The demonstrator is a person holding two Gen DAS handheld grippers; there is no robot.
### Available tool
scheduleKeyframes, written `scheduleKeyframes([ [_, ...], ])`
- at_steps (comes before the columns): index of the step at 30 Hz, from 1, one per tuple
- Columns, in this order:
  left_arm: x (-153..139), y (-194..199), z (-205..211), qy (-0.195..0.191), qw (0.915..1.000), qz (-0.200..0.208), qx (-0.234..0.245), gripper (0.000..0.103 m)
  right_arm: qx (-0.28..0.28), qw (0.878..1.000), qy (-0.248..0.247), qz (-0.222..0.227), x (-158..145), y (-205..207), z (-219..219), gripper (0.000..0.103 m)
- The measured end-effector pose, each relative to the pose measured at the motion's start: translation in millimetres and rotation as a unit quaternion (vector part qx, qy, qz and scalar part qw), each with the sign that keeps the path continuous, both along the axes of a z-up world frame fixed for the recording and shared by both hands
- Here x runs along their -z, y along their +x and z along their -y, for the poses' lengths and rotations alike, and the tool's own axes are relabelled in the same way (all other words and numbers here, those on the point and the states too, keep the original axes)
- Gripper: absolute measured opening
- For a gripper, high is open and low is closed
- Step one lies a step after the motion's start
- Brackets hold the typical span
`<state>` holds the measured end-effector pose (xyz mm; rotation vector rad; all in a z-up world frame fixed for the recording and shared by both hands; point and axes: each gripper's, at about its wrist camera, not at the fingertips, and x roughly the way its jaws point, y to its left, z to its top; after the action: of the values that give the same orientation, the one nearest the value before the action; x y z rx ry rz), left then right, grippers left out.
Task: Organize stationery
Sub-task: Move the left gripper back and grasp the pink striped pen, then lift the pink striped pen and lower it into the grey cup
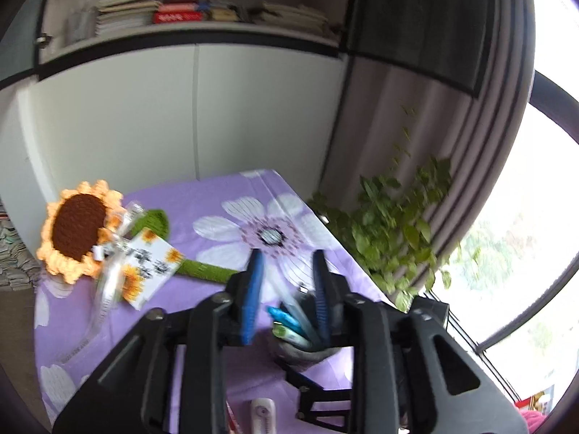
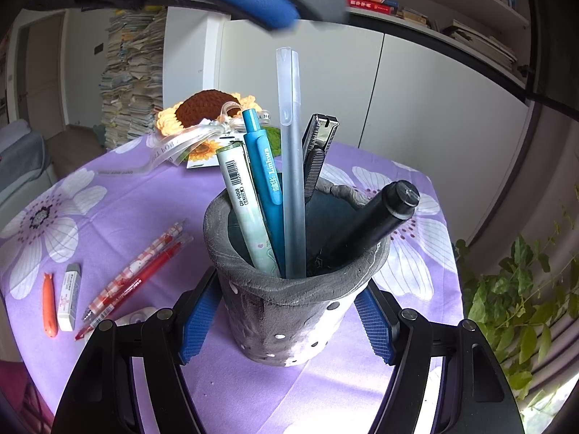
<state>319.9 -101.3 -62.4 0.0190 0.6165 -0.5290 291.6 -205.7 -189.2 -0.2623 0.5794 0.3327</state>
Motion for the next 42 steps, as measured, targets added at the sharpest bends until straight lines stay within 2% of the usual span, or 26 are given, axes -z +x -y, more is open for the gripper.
scheduleKeyframes([
  [1,-1.9,-0.6,-9.3,0.001,0.9998,0.008,-0.018,0.049,0.000,1.000,0.000,0.000,0.2,0.0,-0.2,0.073],
  [2,-1.4,0.0,-18.6,0.006,0.9993,0.012,-0.036,0.052,0.000,1.000,0.001,0.000,0.1,0.0,-0.1,0.073],
  [4,7.0,4.1,-35.5,0.015,0.9976,0.002,-0.067,0.052,0.000,1.000,0.000,0.000,0.1,-0.1,-0.4,0.073],
  [6,25.2,11.6,-50.5,0.022,0.9953,-0.031,-0.089,0.052,0.000,1.000,0.000,0.000,0.2,-0.1,-0.2,0.073],
  [10,78.6,25.5,-65.2,0.052,0.9850,-0.118,-0.115,0.050,0.000,1.000,0.000,0.000,0.2,-0.1,-0.2,0.073],
  [13,111.3,34.9,-66.2,0.051,0.9761,-0.172,-0.122,0.047,0.001,1.000,-0.001,0.001,0.3,-0.1,-0.8,0.073],
  [22,148.3,59.9,-61.5,0.063,0.9549,-0.245,-0.155,0.030,0.001,1.000,0.001,-0.001,0.6,-0.1,-1.0,0.073],
  [27,154.9,66.6,-58.2,0.064,0.9508,-0.257,-0.162,0.029,0.000,1.000,0.002,-0.001,0.1,-0.2,0.0,0.073],
  [30,156.2,67.7,-54.6,0.074,0.9515,-0.251,-0.161,0.029,0.000,1.000,0.003,-0.002,0.3,0.7,0.4,0.073],
  [31,156.4,67.5,-53.7,0.076,0.9516,-0.251,-0.161,0.027,0.000,1.000,0.003,-0.002,0.3,1.0,0.7,0.073],
  [33,156.7,68.1,-54.2,0.072,0.9522,-0.253,-0.156,0.012,0.000,1.000,0.003,-0.002,0.4,1.2,0.5,0.073],
  [37,156.0,68.5,-51.9,0.078,0.9523,-0.253,-0.152,0.011,0.000,1.000,0.003,-0.001,0.4,1.3,0.5,0.073],
  [42,144.7,65.4,-59.3,0.056,0.9537,-0.253,-0.153,0.011,0.000,1.000,0.003,-0.001,0.4,1.2,0.8,0.073],
])
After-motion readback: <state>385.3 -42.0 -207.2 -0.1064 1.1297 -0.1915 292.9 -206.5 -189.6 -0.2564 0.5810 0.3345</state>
